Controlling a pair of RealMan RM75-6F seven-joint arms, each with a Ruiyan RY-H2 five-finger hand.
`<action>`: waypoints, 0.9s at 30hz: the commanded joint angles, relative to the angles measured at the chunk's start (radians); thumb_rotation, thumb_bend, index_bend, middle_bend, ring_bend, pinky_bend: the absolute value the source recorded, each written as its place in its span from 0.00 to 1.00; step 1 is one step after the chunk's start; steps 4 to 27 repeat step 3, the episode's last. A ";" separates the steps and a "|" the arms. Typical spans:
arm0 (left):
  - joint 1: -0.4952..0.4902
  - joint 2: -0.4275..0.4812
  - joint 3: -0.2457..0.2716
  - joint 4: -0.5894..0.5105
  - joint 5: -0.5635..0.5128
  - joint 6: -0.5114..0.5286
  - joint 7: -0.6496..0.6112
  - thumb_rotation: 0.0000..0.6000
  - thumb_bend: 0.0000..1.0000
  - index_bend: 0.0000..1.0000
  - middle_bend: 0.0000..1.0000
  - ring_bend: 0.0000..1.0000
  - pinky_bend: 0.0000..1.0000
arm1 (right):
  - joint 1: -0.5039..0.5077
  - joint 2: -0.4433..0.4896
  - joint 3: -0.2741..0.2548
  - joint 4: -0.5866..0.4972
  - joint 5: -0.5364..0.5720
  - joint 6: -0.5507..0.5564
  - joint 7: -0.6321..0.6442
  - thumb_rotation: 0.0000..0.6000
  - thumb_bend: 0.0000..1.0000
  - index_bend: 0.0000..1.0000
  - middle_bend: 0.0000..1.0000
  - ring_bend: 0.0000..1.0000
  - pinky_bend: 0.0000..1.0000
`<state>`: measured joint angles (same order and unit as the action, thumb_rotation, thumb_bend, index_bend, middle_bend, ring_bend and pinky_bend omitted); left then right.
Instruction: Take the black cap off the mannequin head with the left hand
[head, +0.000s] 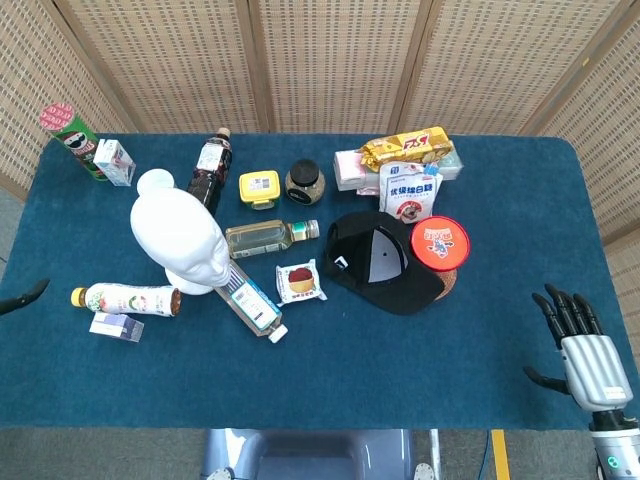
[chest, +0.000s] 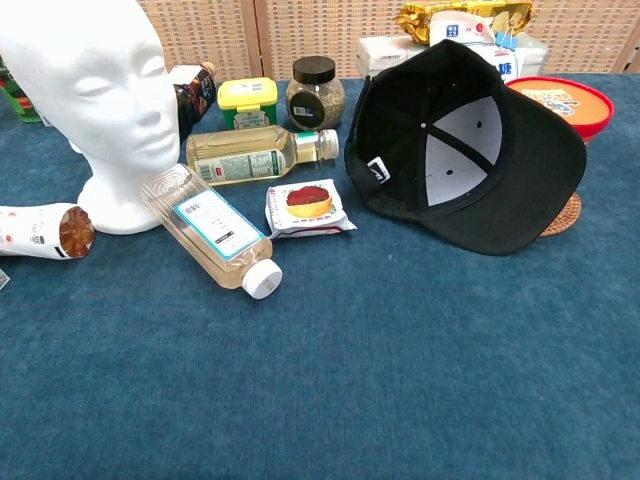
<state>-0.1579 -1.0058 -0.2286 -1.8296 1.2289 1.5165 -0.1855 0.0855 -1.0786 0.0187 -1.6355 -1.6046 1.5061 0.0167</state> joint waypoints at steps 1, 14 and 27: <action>0.036 -0.027 0.054 0.099 0.045 -0.030 -0.063 1.00 0.00 0.03 0.00 0.00 0.09 | -0.001 -0.001 0.000 0.002 -0.003 0.002 -0.002 1.00 0.00 0.03 0.00 0.00 0.00; 0.036 -0.054 0.064 0.130 0.075 -0.034 -0.103 1.00 0.00 0.02 0.00 0.00 0.09 | -0.001 -0.003 -0.002 0.004 -0.006 0.001 -0.003 1.00 0.00 0.03 0.00 0.00 0.00; 0.036 -0.054 0.064 0.130 0.075 -0.034 -0.103 1.00 0.00 0.02 0.00 0.00 0.09 | -0.001 -0.003 -0.002 0.004 -0.006 0.001 -0.003 1.00 0.00 0.03 0.00 0.00 0.00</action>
